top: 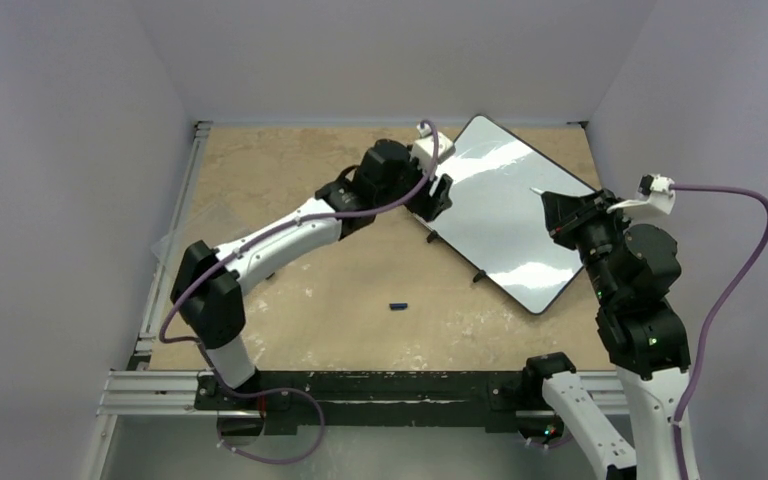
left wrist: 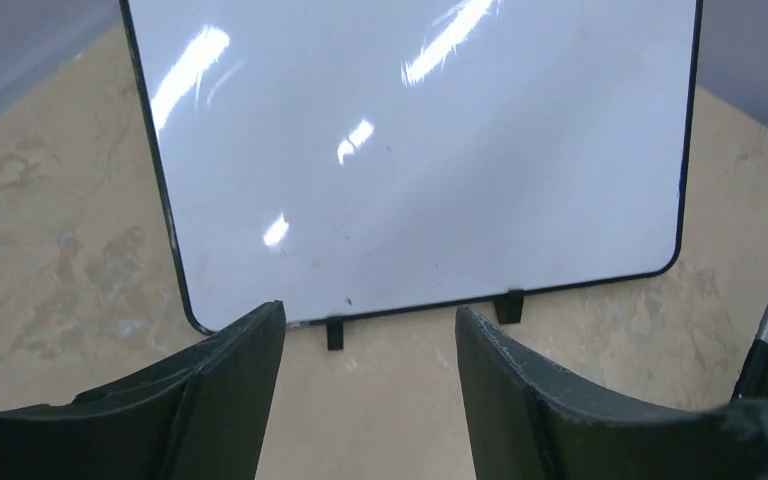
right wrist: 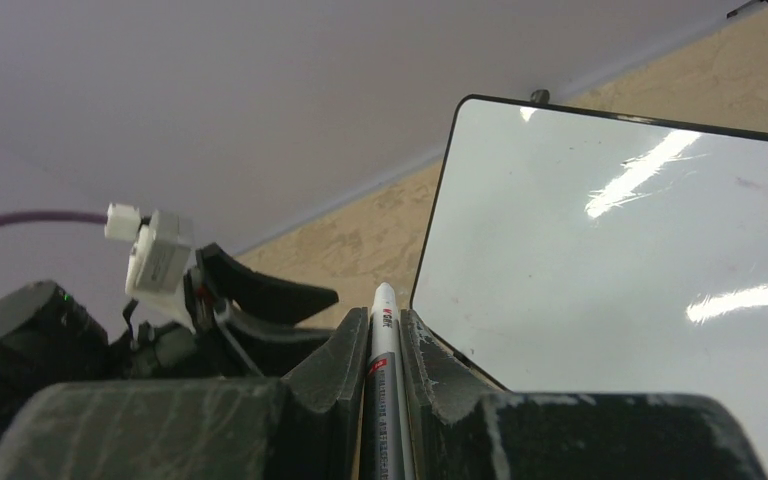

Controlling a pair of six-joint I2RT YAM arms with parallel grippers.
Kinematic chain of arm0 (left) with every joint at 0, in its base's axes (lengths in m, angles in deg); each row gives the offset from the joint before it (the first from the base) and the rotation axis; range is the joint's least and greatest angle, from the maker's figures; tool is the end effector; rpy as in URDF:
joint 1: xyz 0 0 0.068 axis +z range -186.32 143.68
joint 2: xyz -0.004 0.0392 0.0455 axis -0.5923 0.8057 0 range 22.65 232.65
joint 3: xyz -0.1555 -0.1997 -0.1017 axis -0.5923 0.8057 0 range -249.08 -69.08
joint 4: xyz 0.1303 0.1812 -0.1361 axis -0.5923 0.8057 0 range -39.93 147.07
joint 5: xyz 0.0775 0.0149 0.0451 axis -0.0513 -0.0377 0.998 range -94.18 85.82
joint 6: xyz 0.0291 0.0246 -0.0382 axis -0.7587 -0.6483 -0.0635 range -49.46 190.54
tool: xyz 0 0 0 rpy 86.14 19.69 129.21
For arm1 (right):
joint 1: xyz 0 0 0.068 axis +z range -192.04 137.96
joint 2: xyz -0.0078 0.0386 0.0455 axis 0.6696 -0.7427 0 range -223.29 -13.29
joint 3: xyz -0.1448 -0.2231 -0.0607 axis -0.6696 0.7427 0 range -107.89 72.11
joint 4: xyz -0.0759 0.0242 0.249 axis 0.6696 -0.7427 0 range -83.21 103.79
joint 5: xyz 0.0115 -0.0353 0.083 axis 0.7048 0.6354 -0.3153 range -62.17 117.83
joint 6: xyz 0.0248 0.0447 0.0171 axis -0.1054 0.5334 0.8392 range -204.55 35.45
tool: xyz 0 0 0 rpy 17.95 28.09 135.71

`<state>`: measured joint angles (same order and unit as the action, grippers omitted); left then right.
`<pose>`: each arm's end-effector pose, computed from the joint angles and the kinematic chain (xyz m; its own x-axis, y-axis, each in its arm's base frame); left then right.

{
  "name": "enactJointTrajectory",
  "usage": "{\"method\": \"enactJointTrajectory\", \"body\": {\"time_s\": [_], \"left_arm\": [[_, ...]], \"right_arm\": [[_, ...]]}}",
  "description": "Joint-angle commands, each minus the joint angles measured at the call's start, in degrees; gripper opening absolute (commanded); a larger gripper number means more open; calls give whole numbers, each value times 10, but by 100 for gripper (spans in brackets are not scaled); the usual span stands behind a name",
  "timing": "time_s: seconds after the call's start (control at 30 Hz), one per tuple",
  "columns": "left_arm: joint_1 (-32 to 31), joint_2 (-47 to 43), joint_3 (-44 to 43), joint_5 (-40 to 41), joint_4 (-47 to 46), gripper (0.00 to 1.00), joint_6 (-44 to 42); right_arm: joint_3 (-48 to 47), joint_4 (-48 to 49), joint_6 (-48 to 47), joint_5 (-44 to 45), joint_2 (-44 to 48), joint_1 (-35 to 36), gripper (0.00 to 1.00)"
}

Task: Write a sentence on the whiteboard
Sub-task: Adjust the whiteboard on the whiteboard stand.

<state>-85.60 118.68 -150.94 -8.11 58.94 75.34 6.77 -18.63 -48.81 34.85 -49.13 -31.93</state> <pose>0.2595 -0.3052 0.3313 -0.3211 0.2449 -0.9148 0.7731 0.6257 -0.1038 0.0981 0.0131 0.4354 -0.0721 0.5761 -0.8142 -0.0146 0.8156 0.5784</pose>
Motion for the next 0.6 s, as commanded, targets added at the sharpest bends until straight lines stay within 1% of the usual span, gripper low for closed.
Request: {"method": "enactJointTrajectory", "body": {"time_s": [0.0,0.07,0.17,0.23,0.3,0.37,0.4,0.47,0.5,0.57], "left_arm": [[98,82,-111,-203,26,63,12],[142,132,-175,-274,42,64,19],[185,215,-279,-365,82,64,29],[209,260,-320,-422,68,64,53],[229,295,-341,-470,25,64,95],[250,328,-355,-501,-32,65,155],[258,346,-359,-537,-84,68,189],[270,385,-376,-579,-178,71,277],[272,410,-392,-589,-198,72,304],[273,438,-419,-591,-198,73,318]], "right_arm": [[-18,15,-11,3,2,-1,0],[-20,12,-15,-5,3,0,0],[-23,8,-20,-18,5,0,0],[-23,8,-24,-27,6,0,0],[-24,10,-27,-37,3,0,0],[-25,10,-29,-49,-1,0,0],[-25,11,-28,-56,-4,0,0],[-21,16,-27,-68,-6,0,0],[-19,18,-26,-69,-8,0,0],[-15,21,-24,-69,-11,0,0]]}}
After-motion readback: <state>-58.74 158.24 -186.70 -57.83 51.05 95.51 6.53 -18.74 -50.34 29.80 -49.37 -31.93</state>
